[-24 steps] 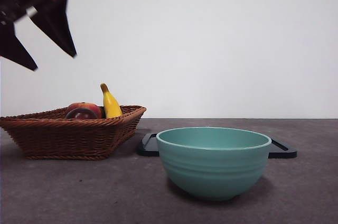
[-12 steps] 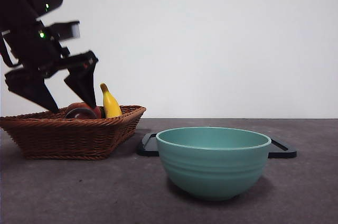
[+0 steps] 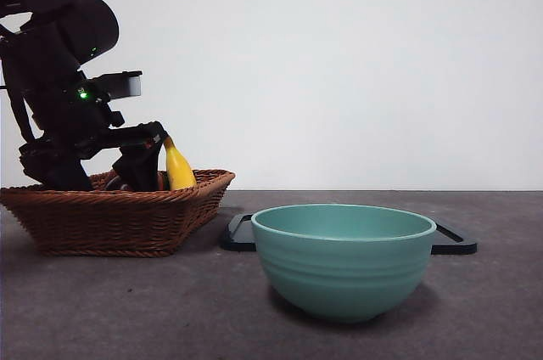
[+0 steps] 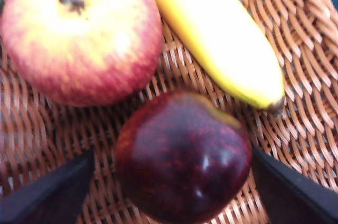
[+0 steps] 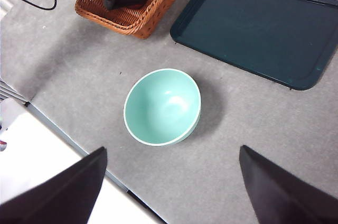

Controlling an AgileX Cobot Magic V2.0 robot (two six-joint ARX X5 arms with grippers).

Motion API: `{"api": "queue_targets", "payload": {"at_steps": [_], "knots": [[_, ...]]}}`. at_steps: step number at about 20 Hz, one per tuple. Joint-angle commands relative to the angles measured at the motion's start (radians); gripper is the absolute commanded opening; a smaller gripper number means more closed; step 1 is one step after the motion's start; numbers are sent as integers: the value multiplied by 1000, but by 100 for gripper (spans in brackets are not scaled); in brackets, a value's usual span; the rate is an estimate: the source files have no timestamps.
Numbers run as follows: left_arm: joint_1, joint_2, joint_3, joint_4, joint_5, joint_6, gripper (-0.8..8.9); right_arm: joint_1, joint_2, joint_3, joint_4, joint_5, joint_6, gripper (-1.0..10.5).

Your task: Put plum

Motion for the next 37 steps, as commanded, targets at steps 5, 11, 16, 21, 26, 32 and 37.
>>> {"api": "queue_targets", "payload": {"at_steps": [5, 11, 16, 21, 26, 32, 37], "knots": [[-6, 15, 24, 3, -2, 4, 273, 4, 6, 19, 8, -2, 10, 401], [-9, -104, 24, -42, 20, -3, 274, 4, 6, 19, 9, -2, 10, 401], [-64, -317, 24, -112, 143, -29, 274, 4, 6, 19, 9, -2, 10, 401], [-234, -439, 24, -151, 217, -29, 273, 4, 6, 19, 9, -2, 10, 401], [-427, -405, 24, -134, 216, -28, 273, 4, 6, 19, 9, -2, 10, 401], [-542, -255, 24, -95, 208, -5, 273, 4, 6, 19, 8, -2, 10, 401], [-596, -111, 24, -23, 201, 10, 271, 4, 6, 19, 8, -2, 10, 401]]}}
